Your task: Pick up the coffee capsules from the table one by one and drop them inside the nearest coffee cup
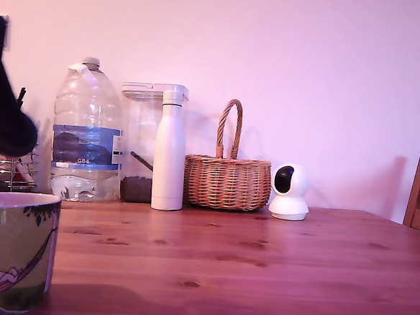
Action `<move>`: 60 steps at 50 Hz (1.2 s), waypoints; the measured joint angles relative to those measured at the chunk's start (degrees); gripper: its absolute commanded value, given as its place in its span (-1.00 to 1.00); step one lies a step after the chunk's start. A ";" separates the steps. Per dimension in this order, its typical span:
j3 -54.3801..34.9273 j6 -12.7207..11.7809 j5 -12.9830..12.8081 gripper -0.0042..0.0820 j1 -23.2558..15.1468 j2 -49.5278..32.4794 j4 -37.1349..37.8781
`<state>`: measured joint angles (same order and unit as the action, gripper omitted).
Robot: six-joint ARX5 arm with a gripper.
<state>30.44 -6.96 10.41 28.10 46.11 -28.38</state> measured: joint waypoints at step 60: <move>16.26 5.64 -0.44 -0.11 0.00 20.04 -16.04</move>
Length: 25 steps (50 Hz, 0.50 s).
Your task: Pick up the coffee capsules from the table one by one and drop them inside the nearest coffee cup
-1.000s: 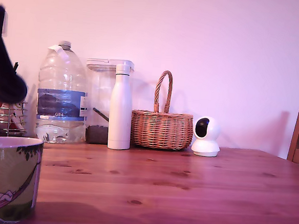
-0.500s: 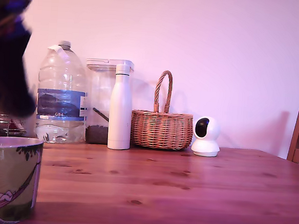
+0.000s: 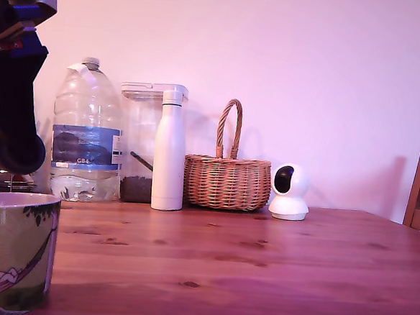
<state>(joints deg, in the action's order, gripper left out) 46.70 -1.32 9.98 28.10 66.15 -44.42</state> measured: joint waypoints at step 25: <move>0.00 0.02 0.02 -0.11 0.00 3.72 -2.29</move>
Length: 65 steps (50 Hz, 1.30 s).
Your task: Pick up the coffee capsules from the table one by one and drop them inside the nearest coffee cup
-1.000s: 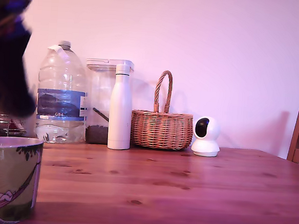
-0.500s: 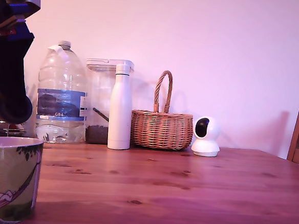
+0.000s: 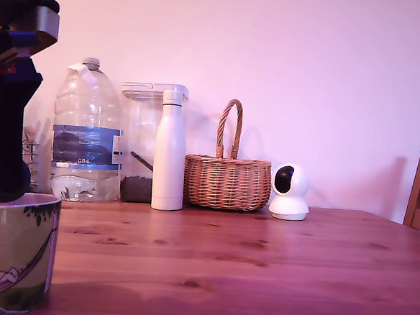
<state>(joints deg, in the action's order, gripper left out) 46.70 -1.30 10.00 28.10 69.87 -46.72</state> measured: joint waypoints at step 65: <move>0.02 0.00 0.00 -0.96 0.00 -3.67 3.04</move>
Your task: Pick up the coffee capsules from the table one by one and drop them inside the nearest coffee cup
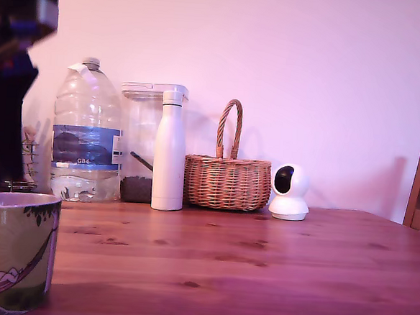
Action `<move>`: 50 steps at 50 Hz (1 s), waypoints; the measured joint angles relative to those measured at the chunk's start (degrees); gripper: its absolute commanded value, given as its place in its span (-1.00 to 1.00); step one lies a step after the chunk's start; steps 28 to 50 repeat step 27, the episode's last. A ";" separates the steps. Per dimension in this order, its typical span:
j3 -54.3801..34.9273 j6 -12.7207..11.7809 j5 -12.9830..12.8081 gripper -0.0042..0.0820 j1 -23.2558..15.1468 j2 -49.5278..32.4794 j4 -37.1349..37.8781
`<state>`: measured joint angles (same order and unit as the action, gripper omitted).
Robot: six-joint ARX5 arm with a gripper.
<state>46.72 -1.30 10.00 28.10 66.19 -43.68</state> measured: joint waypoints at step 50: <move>0.00 0.00 -8.04 -0.96 0.00 -12.17 20.00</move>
